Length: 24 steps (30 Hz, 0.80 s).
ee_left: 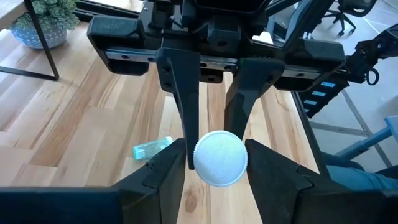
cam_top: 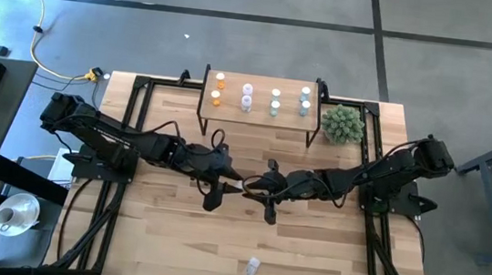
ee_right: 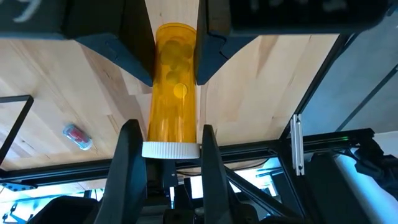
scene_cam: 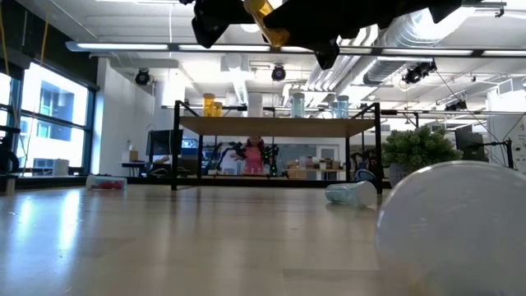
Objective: Pick and place medicine bottles onto shelf by color
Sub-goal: Put the orange pill bottle on the shelf and aligned with the other orange pill bottles
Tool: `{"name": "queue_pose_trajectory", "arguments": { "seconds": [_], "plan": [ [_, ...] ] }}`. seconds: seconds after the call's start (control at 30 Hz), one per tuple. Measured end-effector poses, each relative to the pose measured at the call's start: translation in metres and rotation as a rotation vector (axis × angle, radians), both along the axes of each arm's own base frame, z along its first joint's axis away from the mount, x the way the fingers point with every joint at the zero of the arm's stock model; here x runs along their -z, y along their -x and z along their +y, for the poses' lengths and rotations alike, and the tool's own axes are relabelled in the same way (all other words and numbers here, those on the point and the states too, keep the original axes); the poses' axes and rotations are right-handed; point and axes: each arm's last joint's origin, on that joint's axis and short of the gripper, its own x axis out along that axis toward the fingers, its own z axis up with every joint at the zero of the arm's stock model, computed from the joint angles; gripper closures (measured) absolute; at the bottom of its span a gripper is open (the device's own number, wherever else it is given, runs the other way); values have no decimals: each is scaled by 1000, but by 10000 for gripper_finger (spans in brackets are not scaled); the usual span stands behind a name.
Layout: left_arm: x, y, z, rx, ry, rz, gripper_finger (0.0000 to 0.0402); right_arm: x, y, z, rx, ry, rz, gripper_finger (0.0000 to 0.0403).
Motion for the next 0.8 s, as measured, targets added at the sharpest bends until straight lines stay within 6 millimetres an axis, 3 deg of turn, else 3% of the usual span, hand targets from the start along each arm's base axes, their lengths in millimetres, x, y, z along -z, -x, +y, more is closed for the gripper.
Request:
{"name": "queue_pose_trajectory", "arguments": {
  "seconds": [0.6, 0.8],
  "plan": [
    [0, 0, 0, -15, 0, -1, 292, 0, 0, -1, -3, 22, -3, 329],
    [0, 0, 1, -20, -2, -2, 287, 0, 0, -2, 44, 43, -6, 301]
  ]
}}
